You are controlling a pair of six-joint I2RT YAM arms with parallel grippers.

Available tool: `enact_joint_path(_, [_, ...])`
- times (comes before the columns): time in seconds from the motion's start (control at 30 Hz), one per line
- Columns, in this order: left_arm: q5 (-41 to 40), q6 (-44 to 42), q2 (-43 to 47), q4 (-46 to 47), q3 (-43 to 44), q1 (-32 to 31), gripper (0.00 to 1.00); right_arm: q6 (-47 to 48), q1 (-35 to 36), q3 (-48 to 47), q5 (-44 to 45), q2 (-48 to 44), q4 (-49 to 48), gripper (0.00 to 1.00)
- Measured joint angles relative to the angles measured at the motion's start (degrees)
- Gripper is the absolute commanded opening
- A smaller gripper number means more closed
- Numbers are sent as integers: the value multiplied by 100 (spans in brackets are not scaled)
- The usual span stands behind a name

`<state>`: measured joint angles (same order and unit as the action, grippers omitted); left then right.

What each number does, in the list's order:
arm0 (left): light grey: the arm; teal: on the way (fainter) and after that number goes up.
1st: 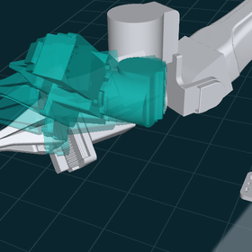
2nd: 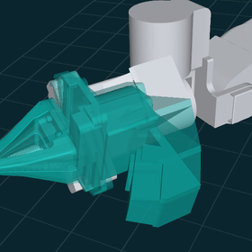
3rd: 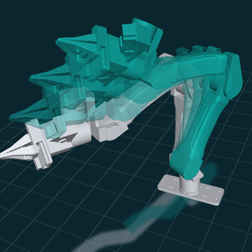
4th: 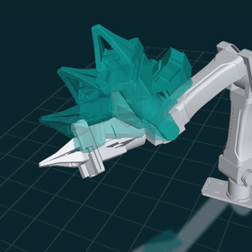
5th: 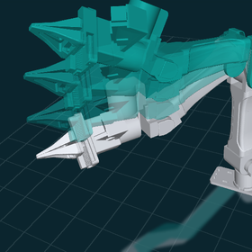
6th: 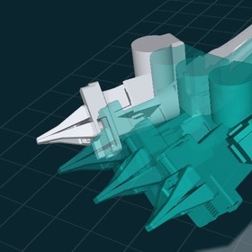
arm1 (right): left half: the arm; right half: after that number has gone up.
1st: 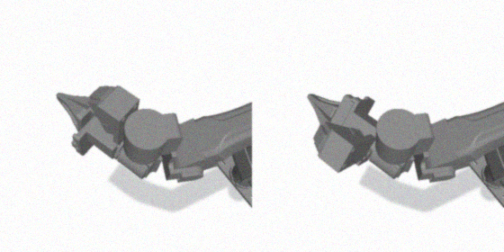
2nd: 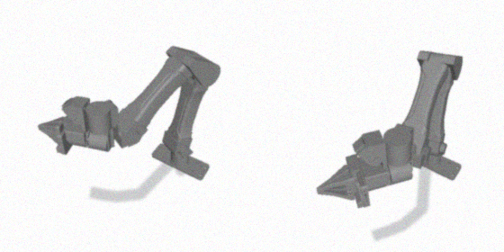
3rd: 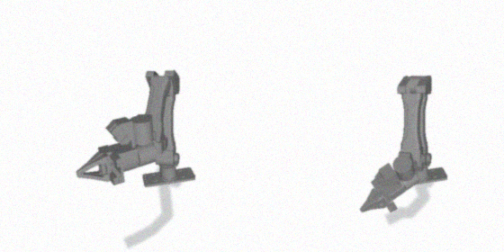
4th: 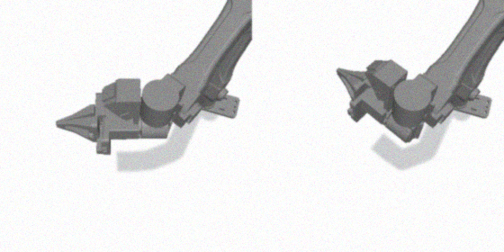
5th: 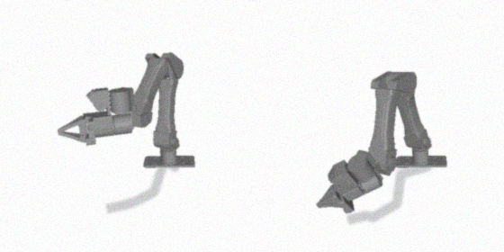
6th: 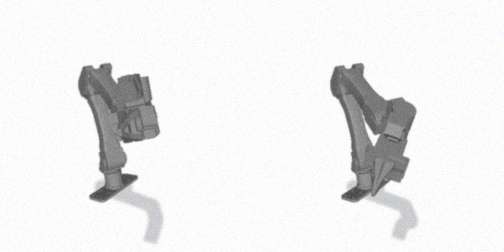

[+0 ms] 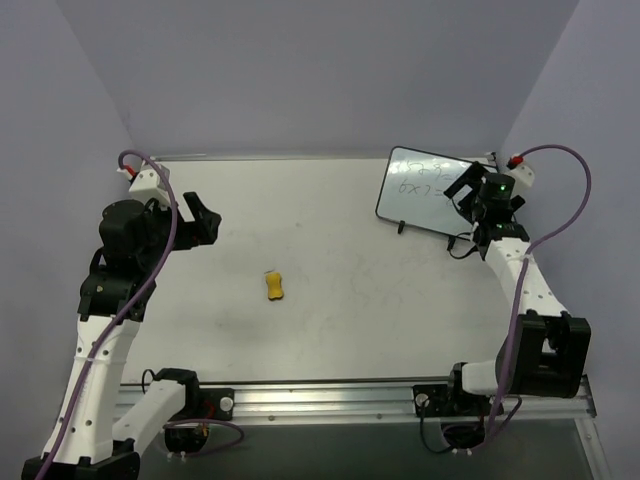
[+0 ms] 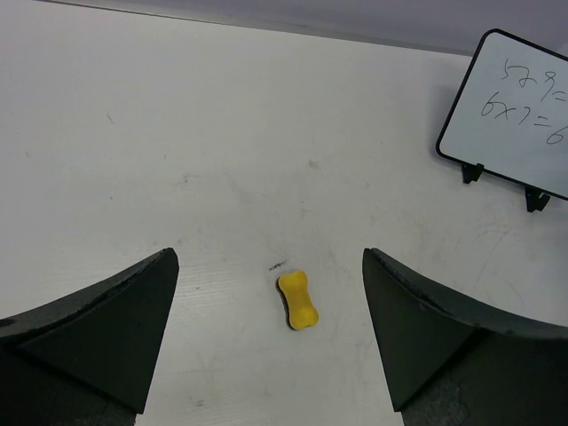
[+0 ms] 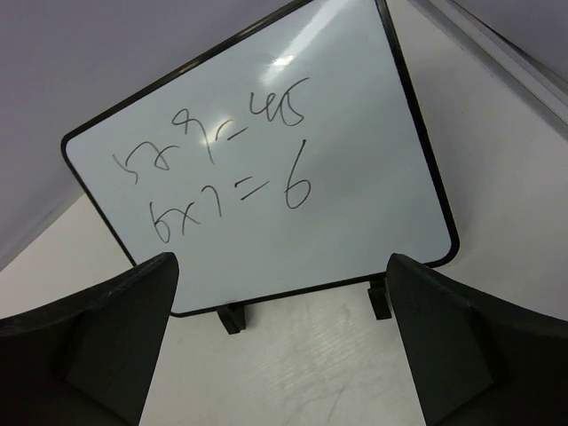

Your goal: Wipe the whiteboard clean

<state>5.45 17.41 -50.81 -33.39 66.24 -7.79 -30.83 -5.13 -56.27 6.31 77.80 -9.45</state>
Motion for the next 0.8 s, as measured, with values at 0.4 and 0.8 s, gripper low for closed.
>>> enact_joint_path(0.4, [173, 39, -153, 22, -2, 0, 94, -343, -1281, 177, -1080, 898, -791, 99])
enact_joint_path(0.8, [354, 85, -186, 59, -22, 0, 94, -894, -1934, 809, -2090, 1639, -2461, 96])
